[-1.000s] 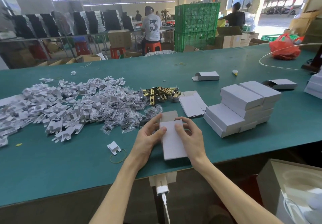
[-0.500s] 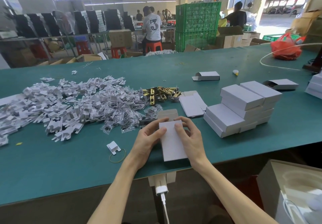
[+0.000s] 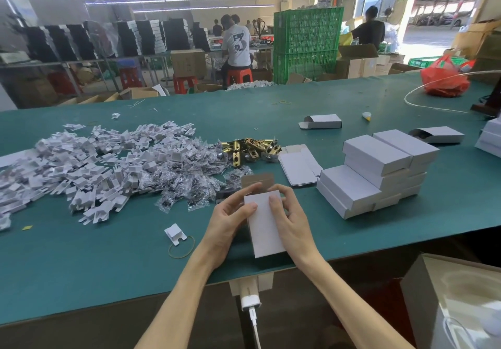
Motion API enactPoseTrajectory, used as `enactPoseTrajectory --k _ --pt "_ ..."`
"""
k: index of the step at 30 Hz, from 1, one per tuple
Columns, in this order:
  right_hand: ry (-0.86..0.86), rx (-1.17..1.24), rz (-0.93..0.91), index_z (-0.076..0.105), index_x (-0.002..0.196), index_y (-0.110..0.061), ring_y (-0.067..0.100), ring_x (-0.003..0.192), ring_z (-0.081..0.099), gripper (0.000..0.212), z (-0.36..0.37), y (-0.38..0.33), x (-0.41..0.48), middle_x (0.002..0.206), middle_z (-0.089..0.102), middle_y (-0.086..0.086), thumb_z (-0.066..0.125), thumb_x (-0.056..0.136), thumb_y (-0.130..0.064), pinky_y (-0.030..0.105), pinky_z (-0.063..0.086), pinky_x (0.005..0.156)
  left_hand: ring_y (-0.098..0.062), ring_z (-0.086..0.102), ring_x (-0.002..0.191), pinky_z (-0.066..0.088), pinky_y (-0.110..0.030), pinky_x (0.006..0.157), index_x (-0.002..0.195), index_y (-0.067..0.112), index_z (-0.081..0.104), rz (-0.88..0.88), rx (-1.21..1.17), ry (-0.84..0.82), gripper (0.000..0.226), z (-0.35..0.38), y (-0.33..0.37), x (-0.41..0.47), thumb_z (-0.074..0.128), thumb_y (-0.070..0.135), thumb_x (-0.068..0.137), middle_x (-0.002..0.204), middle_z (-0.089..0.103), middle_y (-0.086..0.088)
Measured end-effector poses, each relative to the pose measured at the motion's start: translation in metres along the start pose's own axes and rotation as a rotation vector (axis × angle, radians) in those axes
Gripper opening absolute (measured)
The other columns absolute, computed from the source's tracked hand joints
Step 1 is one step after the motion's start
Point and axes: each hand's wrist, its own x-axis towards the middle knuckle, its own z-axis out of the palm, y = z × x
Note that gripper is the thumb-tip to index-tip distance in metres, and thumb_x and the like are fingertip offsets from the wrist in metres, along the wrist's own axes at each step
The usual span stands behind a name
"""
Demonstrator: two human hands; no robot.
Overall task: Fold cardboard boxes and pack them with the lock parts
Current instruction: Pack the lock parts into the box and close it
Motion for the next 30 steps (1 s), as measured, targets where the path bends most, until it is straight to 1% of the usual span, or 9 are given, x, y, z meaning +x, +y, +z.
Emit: enactPoseTrajectory --k 7,10,12,14,16,19,23,26,30 --pt "-0.027 0.04 0.011 0.053 0.119 -0.037 0.024 0.08 0.074 0.019 0.0002 -0.0019 0.0005 0.093 0.073 0.006 0.054 0.102 -0.043 0.045 0.063 0.067 -0.025 0.068 0.115 0.053 -0.048 0.102 0.127 0.023 0.074 0.062 0.065 0.087 0.046 -0.0031 -0.0032 0.0002 0.08 0.034 0.083 0.128 0.073 -0.009" --pt "-0.018 0.077 0.033 0.047 0.122 -0.038 0.024 0.082 0.074 0.028 -0.0002 -0.0032 0.0002 0.095 0.074 0.006 0.06 0.097 -0.045 0.047 0.063 0.069 -0.026 0.068 0.114 0.055 -0.047 0.1 0.125 0.024 0.076 0.077 0.077 0.112 0.045 -0.0032 -0.0048 0.0006 0.08 0.037 0.082 0.126 0.074 -0.008" --pt "-0.018 0.089 0.065 0.043 0.124 -0.037 0.024 0.085 0.074 0.04 -0.001 -0.0027 0.001 0.097 0.075 0.004 0.064 0.092 -0.049 0.052 0.062 0.075 -0.023 0.069 0.108 0.059 -0.04 0.093 0.122 0.023 0.077 0.09 0.056 0.166 0.042 -0.0019 -0.0042 0.0008 0.08 0.037 0.083 0.124 0.075 -0.008" --pt "-0.056 0.078 0.071 0.044 0.125 -0.035 0.023 0.09 0.074 0.044 -0.0015 -0.0015 0.0018 0.099 0.075 0.005 0.067 0.091 -0.048 0.055 0.059 0.081 -0.017 0.069 0.099 0.059 -0.031 0.079 0.119 0.022 0.078 0.102 -0.004 0.246 0.034 -0.0015 -0.003 0.0014 0.079 0.032 0.087 0.122 0.076 -0.007" --pt "-0.118 0.05 0.048 0.046 0.129 -0.034 0.022 0.092 0.073 0.045 -0.0008 -0.0002 0.0014 0.099 0.075 0.003 0.07 0.092 -0.043 0.05 0.06 0.084 -0.014 0.068 0.091 0.058 -0.027 0.069 0.116 0.023 0.08 0.11 -0.081 0.337 0.027 -0.0027 -0.0017 0.0021 0.077 0.029 0.089 0.119 0.077 -0.005" --pt "-0.156 0.023 0.005 0.053 0.131 -0.04 0.02 0.091 0.072 0.041 0.0 0.0006 0.0003 0.097 0.075 0.002 0.067 0.092 -0.041 0.039 0.058 0.08 -0.015 0.065 0.091 0.057 -0.027 0.066 0.114 0.023 0.08 0.12 -0.182 0.404 0.027 -0.0042 -0.0005 0.0028 0.072 0.027 0.089 0.116 0.077 -0.004" --pt "-0.104 0.039 -0.011 0.061 0.13 -0.04 0.016 0.087 0.068 0.031 -0.0026 -0.0008 -0.0003 0.092 0.071 0.0 0.062 0.1 -0.034 0.032 0.056 0.074 -0.015 0.064 0.096 0.052 -0.028 0.067 0.126 0.027 0.074 0.165 -0.063 0.352 0.029 -0.0023 -0.0008 0.0023 0.068 0.021 0.098 0.126 0.074 -0.001" --pt "-0.054 0.08 0.009 0.068 0.123 -0.037 0.01 0.078 0.063 0.027 -0.0061 -0.0045 -0.0017 0.093 0.069 0.003 0.06 0.097 -0.04 0.023 0.052 0.067 -0.012 0.063 0.106 0.051 -0.028 0.077 0.13 0.032 0.072 0.158 0.039 0.284 0.038 -0.0007 -0.0031 0.0023 0.06 0.021 0.096 0.136 0.069 0.008" --pt "-0.044 0.102 0.018 0.071 0.118 -0.036 0.01 0.078 0.063 0.02 -0.0086 -0.0044 -0.0015 0.094 0.07 0.006 0.062 0.1 -0.031 0.024 0.053 0.067 -0.015 0.065 0.102 0.056 -0.026 0.079 0.119 0.035 0.078 0.084 0.078 0.258 0.031 0.0019 -0.0043 0.0024 0.064 0.031 0.092 0.122 0.075 0.002"
